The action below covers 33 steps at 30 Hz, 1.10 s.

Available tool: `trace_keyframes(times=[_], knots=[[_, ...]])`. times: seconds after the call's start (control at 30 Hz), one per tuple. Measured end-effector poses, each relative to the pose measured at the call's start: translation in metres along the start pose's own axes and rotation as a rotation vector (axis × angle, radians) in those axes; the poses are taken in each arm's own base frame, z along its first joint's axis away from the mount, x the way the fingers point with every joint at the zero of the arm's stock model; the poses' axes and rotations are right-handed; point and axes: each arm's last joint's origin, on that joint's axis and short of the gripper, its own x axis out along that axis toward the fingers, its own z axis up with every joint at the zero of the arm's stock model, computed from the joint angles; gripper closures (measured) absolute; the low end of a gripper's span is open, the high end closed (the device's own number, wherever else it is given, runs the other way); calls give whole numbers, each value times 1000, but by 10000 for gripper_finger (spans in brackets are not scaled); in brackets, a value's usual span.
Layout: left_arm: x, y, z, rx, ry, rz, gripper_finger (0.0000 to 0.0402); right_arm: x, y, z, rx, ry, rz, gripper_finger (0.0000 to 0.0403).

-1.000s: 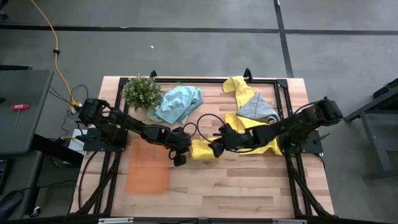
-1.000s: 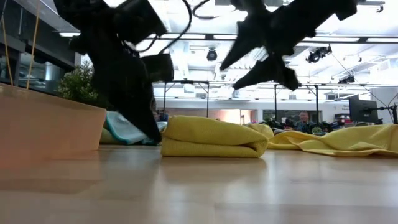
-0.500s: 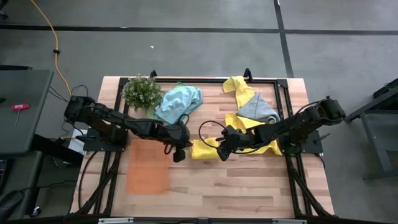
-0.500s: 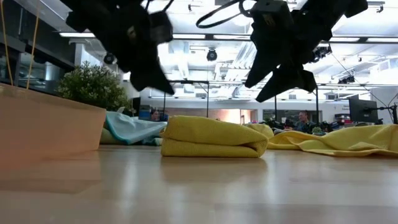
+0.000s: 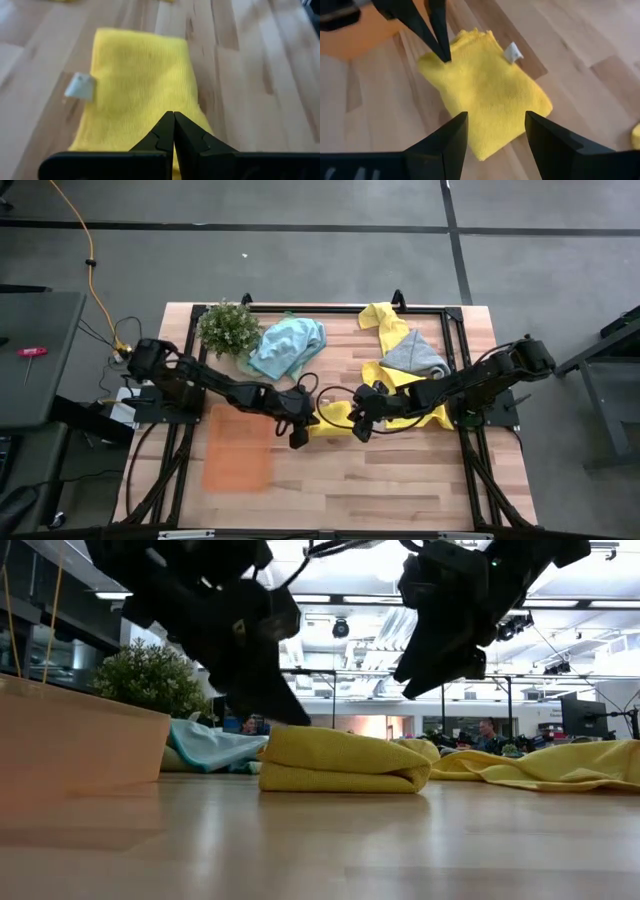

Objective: Fold microfiber towels
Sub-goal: Put the bottom yellow folded microfiber towel into the orange bin

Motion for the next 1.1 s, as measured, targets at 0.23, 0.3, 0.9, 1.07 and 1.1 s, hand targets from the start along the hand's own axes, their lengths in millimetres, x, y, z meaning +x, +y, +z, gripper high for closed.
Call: trace_keyframes(times=[0.23, 0.3, 0.9, 1.07, 1.1], knots=[[7, 0, -9, 14, 47, 9, 401, 1, 0, 1, -97, -15, -6, 214], [9, 0, -11, 29, 59, 14, 401, 5, 0, -1, -108, -1, -13, 214], [22, 7, -30, 62, 175, 67, 401, 33, -18, 7, -130, 44, 32, 214], [22, 7, -30, 62, 174, 68, 401, 45, -39, 20, -176, 62, 86, 214], [23, 7, -30, 62, 174, 68, 401, 47, -43, 21, -188, 68, 90, 214]])
